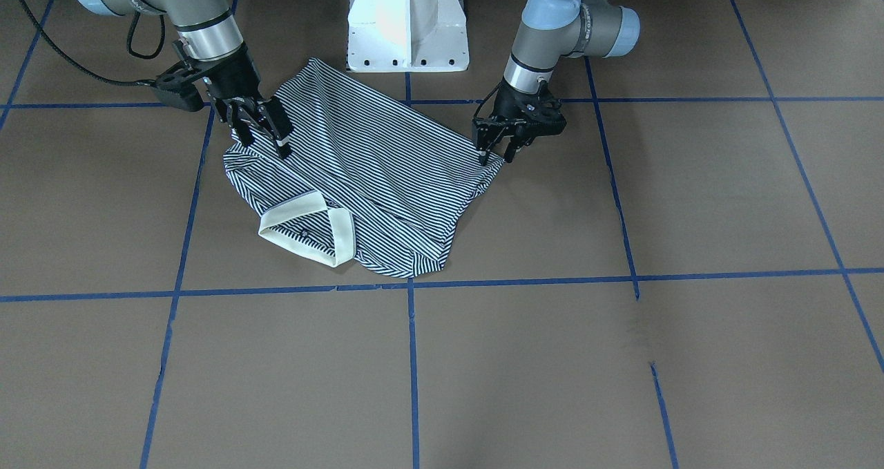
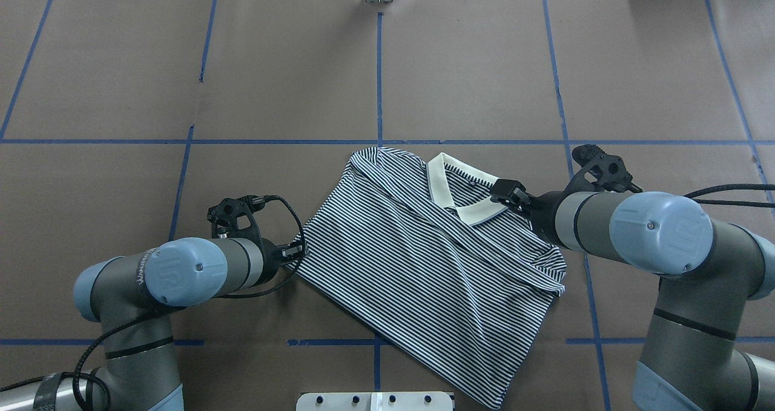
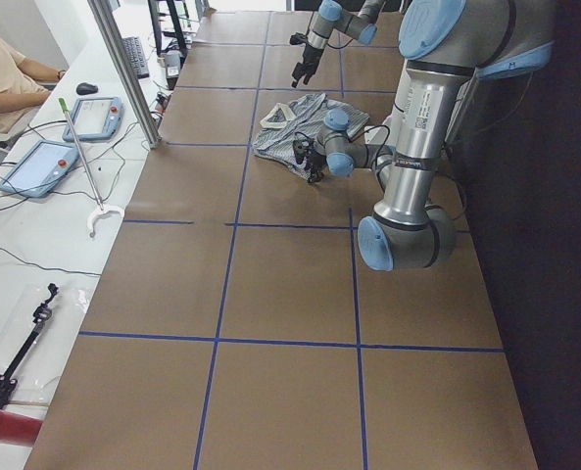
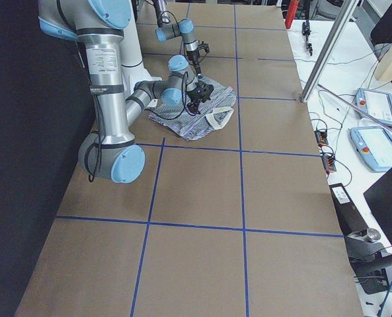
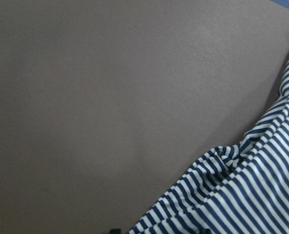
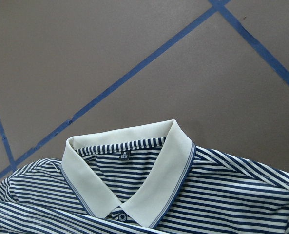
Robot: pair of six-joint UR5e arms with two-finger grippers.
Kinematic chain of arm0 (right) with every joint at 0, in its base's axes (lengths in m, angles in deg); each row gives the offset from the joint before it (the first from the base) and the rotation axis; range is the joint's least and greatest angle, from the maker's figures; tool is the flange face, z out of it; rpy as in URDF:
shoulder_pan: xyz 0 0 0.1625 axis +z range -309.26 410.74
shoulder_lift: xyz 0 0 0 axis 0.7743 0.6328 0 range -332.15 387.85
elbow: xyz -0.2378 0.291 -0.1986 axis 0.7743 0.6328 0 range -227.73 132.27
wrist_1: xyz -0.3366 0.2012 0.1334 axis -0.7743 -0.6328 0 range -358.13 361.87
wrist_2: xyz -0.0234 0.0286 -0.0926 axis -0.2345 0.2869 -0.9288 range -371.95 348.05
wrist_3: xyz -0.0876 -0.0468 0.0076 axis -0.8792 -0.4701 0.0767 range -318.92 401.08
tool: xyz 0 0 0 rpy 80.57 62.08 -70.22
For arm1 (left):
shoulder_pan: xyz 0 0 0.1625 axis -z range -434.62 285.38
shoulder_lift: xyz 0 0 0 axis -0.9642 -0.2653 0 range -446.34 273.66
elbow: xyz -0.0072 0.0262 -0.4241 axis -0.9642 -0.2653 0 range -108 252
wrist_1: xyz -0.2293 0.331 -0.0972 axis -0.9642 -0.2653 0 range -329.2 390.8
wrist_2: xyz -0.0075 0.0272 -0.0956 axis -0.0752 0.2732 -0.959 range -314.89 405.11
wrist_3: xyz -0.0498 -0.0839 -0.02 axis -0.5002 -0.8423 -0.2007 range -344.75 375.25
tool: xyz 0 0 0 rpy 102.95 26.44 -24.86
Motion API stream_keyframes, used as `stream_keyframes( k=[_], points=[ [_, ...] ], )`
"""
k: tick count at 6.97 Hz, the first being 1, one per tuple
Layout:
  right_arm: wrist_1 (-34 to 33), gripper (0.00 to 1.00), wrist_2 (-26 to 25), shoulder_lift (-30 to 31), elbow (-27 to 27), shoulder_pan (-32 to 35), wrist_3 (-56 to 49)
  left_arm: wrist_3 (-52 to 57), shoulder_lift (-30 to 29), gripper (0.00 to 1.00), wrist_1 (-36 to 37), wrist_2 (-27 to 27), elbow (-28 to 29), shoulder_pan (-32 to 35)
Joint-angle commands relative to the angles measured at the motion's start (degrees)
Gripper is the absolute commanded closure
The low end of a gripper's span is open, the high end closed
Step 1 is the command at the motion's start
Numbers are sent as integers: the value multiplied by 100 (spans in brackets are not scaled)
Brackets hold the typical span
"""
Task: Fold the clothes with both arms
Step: 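Lower the left gripper to the near edge and the right gripper beside the collar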
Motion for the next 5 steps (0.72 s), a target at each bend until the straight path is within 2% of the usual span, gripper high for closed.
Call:
stream_keyframes(
  k=[1, 2, 5],
  points=[
    [9, 0, 0, -3, 1, 0, 0, -9, -10, 56, 6, 0, 46, 9],
    [0, 0, 0, -20, 1, 0, 0, 0, -18, 100, 6, -8, -6, 17],
    [9, 0, 0, -47, 79, -9, 0, 18, -19, 100, 6, 0, -121, 88]
  ],
)
